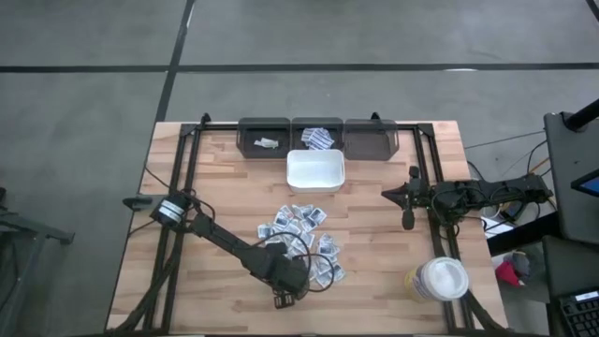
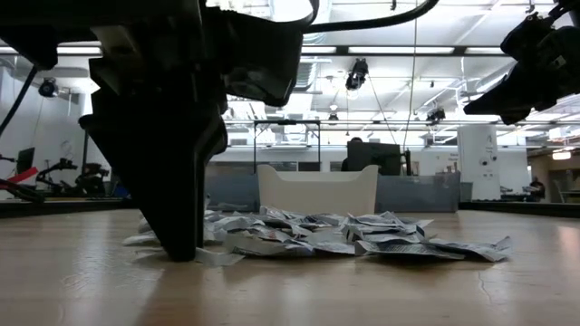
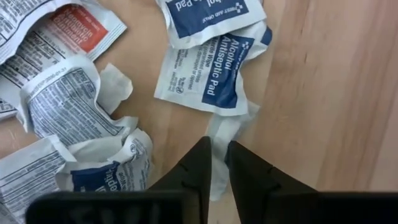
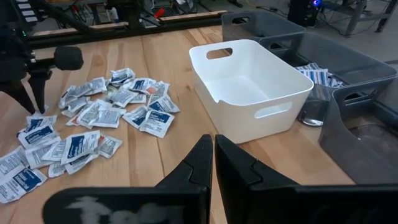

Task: Pick & Place First Aid Supplies
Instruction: Put the green bandage into the left black bin

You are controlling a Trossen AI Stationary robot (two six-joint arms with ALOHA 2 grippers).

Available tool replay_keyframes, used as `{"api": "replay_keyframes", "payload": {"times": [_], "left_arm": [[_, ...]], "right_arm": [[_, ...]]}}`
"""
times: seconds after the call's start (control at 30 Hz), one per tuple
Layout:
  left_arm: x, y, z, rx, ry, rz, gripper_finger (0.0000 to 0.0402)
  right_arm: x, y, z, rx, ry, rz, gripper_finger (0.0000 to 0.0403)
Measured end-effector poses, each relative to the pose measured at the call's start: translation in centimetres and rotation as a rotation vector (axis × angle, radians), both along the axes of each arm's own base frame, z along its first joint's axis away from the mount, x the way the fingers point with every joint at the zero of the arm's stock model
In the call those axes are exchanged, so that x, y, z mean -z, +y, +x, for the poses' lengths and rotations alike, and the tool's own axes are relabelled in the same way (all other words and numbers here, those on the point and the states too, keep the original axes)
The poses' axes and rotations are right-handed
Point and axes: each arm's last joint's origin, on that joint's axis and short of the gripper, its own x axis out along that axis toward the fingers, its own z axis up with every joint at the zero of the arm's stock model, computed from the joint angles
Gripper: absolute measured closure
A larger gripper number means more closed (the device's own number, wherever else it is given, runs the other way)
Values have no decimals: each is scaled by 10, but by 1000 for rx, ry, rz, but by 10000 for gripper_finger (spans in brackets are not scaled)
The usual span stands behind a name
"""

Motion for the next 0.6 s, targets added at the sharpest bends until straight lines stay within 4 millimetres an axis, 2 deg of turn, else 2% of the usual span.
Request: {"api": "replay_keyframes", "payload": {"times": [0.33, 0.5, 0.6], "left_arm": [[-10, -6, 7, 33, -13, -61, 387], [-17, -10, 3, 73, 93, -160, 394], [-28, -11, -1, 89, 157, -224, 398]], "right_arm": [[0, 0, 0, 0, 0, 0, 385], [0, 0, 0, 0, 0, 0, 385], [0, 0, 0, 0, 0, 0, 385]]}}
